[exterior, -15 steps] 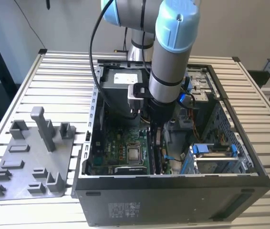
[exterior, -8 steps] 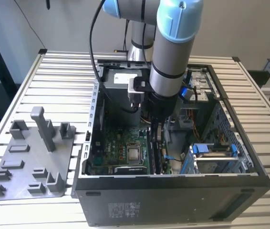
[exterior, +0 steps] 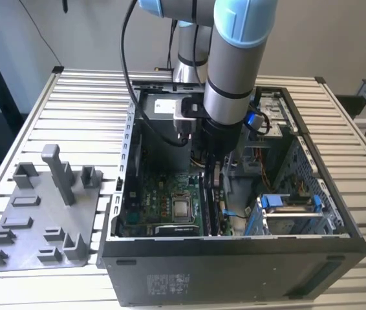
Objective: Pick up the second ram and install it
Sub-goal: 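Press down the second ram until it locks into place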
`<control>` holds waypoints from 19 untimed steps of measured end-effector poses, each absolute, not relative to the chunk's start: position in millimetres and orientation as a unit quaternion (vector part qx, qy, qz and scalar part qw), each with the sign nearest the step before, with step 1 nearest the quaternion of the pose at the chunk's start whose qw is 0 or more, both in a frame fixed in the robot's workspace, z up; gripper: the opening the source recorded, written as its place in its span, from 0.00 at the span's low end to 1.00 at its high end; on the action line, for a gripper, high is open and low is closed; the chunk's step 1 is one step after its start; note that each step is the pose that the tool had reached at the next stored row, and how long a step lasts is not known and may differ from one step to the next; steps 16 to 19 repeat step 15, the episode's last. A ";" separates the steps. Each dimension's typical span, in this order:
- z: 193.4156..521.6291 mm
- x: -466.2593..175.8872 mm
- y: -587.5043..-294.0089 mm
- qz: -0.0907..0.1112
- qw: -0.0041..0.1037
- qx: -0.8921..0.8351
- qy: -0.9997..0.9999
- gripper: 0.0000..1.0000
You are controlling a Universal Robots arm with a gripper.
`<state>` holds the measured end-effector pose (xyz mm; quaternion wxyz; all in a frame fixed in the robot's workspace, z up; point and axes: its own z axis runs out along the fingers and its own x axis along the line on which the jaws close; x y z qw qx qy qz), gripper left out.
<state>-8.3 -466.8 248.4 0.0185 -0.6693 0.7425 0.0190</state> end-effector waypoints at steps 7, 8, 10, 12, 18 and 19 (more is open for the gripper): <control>257.2 -8.3 -466.8 0.019 0.019 -0.669 0.743 0.11; 257.3 -8.3 -466.8 0.019 0.019 -0.669 0.743 0.11; 257.4 -8.3 -466.7 0.019 0.019 -0.669 0.743 0.11; 257.6 -8.3 -466.8 0.019 0.019 -0.669 0.743 0.11; 257.8 -8.3 -466.8 0.019 0.019 -0.669 0.743 0.11; 257.8 -8.3 -466.8 0.019 0.019 -0.669 0.743 0.11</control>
